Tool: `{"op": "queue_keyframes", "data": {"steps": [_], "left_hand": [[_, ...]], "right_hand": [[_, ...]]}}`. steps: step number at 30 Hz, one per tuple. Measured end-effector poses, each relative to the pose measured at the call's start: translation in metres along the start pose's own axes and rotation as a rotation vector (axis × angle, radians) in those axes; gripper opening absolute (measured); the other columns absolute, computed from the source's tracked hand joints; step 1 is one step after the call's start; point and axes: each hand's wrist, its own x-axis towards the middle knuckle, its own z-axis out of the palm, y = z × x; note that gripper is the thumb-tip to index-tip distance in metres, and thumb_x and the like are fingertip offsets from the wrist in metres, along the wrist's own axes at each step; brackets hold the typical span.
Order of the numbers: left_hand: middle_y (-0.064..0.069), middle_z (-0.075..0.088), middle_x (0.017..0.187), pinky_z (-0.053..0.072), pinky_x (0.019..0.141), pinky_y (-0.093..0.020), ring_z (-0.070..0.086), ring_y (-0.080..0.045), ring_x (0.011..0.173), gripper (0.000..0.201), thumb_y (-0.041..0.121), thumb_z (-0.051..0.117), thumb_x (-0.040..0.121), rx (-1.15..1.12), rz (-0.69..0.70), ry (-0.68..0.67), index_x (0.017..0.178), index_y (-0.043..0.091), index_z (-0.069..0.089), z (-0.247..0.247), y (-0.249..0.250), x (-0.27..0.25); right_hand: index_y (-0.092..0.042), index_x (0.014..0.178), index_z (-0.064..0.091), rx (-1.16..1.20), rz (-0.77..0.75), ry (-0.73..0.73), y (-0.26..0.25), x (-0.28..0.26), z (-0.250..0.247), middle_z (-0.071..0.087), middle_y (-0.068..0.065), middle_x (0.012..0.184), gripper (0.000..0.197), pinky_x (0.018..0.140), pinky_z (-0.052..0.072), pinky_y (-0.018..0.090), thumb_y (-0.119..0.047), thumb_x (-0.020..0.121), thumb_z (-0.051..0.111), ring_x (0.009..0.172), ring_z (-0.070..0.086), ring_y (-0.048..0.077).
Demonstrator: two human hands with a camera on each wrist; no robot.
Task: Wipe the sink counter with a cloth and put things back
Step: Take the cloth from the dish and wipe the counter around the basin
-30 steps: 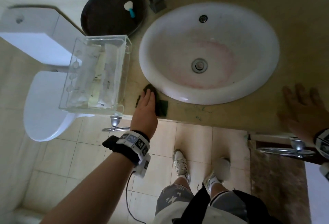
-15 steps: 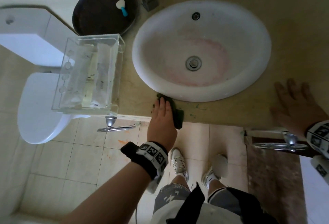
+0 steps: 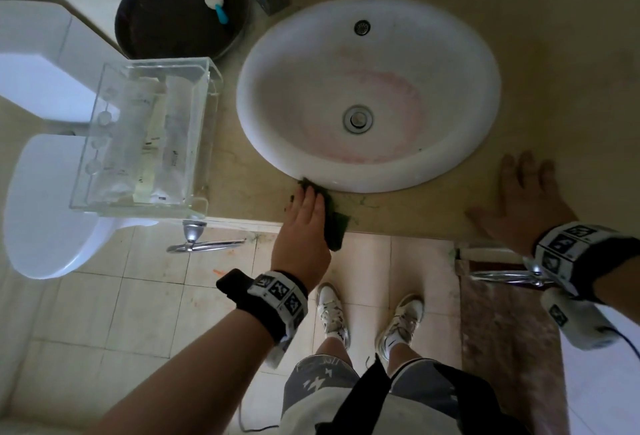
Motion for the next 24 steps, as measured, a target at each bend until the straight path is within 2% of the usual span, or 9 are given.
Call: {"op": "queue_keyframes", "data": {"steps": [1, 3, 6, 9, 11, 15, 18, 20, 24], "left_hand": [[-0.012, 0.012, 0.157, 0.004, 0.120, -0.037, 0.004, -0.026, 0.147, 0.066, 0.004, 0.045, 0.086, 0.006, 0.044, -0.021, 0.148, 0.003, 0.020, 0.002, 0.003, -0.003], [-0.013, 0.017, 0.156, 0.009, 0.120, -0.039, 0.009, -0.027, 0.146, 0.064, 0.003, 0.045, 0.085, 0.000, 0.087, -0.035, 0.146, 0.001, 0.024, 0.003, 0.002, -0.005], [-0.014, 0.026, 0.153, 0.017, 0.118, -0.039, 0.018, -0.028, 0.145, 0.057, 0.002, 0.042, 0.087, -0.038, 0.004, 0.057, 0.143, -0.001, 0.031, 0.000, -0.005, -0.002], [-0.009, 0.024, 0.155, 0.014, 0.118, -0.031, 0.014, -0.023, 0.146, 0.055, 0.007, 0.041, 0.092, -0.065, -0.196, 0.154, 0.146, 0.003, 0.030, -0.002, -0.001, 0.002], [-0.010, 0.025, 0.155, 0.012, 0.118, -0.030, 0.014, -0.024, 0.145, 0.053, 0.009, 0.040, 0.093, -0.081, -0.226, 0.190, 0.145, 0.003, 0.032, 0.002, 0.014, 0.007], [-0.012, 0.023, 0.155, 0.010, 0.119, -0.032, 0.012, -0.025, 0.146, 0.053, 0.010, 0.039, 0.093, -0.119, -0.237, 0.204, 0.145, 0.003, 0.031, 0.016, 0.046, 0.006], [-0.009, 0.019, 0.157, 0.001, 0.117, -0.026, 0.008, -0.022, 0.147, 0.054, 0.012, 0.038, 0.094, -0.107, -0.180, 0.183, 0.147, 0.006, 0.028, 0.026, 0.063, 0.000], [-0.010, 0.020, 0.156, -0.001, 0.117, -0.026, 0.009, -0.023, 0.146, 0.054, 0.013, 0.039, 0.094, -0.119, -0.143, 0.162, 0.146, 0.006, 0.029, 0.031, 0.074, -0.003], [-0.011, 0.028, 0.153, 0.009, 0.120, -0.038, 0.016, -0.027, 0.145, 0.055, 0.019, 0.039, 0.091, -0.086, 0.017, 0.064, 0.144, 0.004, 0.032, 0.040, 0.095, -0.004]], "right_hand": [[-0.012, 0.152, -0.007, 0.010, -0.003, -0.013, -0.003, 0.000, 0.000, -0.008, 0.013, 0.160, 0.111, 0.120, 0.003, 0.048, -0.079, 0.074, 0.037, 0.144, -0.006, 0.042], [-0.012, 0.151, -0.011, -0.025, -0.031, 0.002, -0.007, -0.001, -0.001, -0.011, 0.012, 0.159, 0.117, 0.120, 0.003, 0.048, -0.082, 0.071, 0.039, 0.144, -0.007, 0.042], [-0.012, 0.150, -0.015, -0.020, -0.048, 0.019, -0.009, 0.001, 0.004, -0.017, 0.012, 0.158, 0.121, 0.119, 0.002, 0.050, -0.081, 0.070, 0.044, 0.144, -0.011, 0.040], [-0.014, 0.149, -0.020, 0.011, -0.058, 0.017, -0.006, 0.003, 0.010, -0.024, 0.011, 0.156, 0.124, 0.119, -0.003, 0.051, -0.085, 0.066, 0.039, 0.144, -0.018, 0.038], [-0.016, 0.148, -0.022, 0.004, -0.075, -0.014, -0.003, 0.004, 0.009, -0.027, 0.010, 0.155, 0.126, 0.118, -0.004, 0.051, -0.088, 0.062, 0.036, 0.143, -0.020, 0.038], [-0.018, 0.146, -0.025, 0.011, -0.089, -0.051, -0.001, 0.006, 0.007, -0.031, 0.011, 0.154, 0.130, 0.117, -0.005, 0.051, -0.087, 0.060, 0.044, 0.143, -0.023, 0.037], [-0.019, 0.145, -0.028, 0.015, -0.095, -0.074, -0.001, 0.006, 0.005, -0.034, 0.010, 0.152, 0.132, 0.116, -0.007, 0.051, -0.088, 0.059, 0.044, 0.142, -0.025, 0.037], [-0.020, 0.145, -0.028, 0.017, -0.106, -0.092, -0.001, 0.005, 0.002, -0.034, 0.010, 0.152, 0.131, 0.116, -0.007, 0.052, -0.087, 0.059, 0.045, 0.142, -0.025, 0.038], [-0.020, 0.145, -0.029, 0.020, -0.121, -0.137, 0.000, 0.002, -0.003, -0.036, 0.011, 0.151, 0.133, 0.117, -0.006, 0.053, -0.086, 0.059, 0.049, 0.141, -0.027, 0.038]]}}
